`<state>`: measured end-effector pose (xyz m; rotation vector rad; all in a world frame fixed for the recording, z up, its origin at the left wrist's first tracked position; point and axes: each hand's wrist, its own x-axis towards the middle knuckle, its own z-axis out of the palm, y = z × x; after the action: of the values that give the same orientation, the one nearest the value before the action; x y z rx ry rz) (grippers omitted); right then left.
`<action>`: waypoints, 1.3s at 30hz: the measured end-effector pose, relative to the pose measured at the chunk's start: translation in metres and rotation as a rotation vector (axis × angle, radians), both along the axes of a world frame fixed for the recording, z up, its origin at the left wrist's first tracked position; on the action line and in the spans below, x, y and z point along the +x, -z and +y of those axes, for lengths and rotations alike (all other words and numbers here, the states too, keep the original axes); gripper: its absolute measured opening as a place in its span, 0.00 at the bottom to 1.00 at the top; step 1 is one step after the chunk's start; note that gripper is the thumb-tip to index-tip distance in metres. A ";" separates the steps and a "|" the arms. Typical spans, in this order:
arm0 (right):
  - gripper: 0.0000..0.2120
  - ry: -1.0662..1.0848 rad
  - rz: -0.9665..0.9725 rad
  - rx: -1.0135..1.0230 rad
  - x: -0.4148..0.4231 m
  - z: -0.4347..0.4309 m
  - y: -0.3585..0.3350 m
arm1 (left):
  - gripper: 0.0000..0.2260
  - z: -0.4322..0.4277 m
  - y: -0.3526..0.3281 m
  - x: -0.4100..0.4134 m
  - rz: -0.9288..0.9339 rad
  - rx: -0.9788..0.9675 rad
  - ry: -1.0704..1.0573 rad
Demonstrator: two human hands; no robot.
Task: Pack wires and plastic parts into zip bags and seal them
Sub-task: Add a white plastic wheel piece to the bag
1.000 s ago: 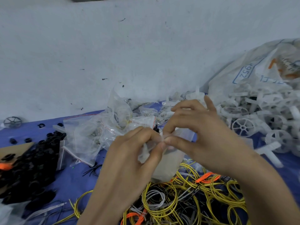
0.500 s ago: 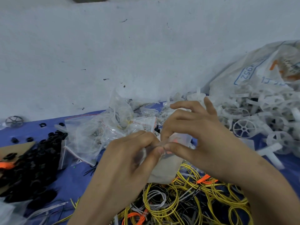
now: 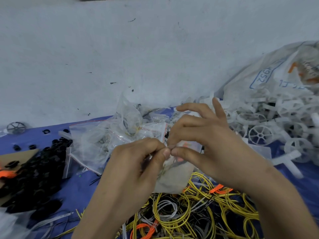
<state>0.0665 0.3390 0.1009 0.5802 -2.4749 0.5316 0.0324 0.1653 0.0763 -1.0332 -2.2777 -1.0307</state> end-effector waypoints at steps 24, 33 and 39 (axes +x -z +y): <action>0.03 -0.219 -0.191 -0.403 -0.010 0.026 0.004 | 0.08 0.000 -0.006 0.005 0.089 -0.021 0.010; 0.04 -0.411 -0.257 -0.595 -0.016 0.022 0.011 | 0.05 0.006 -0.006 0.007 0.116 0.040 0.033; 0.01 -0.458 -0.284 -0.642 -0.021 0.022 0.014 | 0.05 0.013 -0.004 0.007 0.079 0.034 0.037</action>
<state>0.0453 0.3606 0.0872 0.8355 -2.2105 1.6028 0.0398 0.1779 0.0799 -1.0858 -2.1785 -1.0220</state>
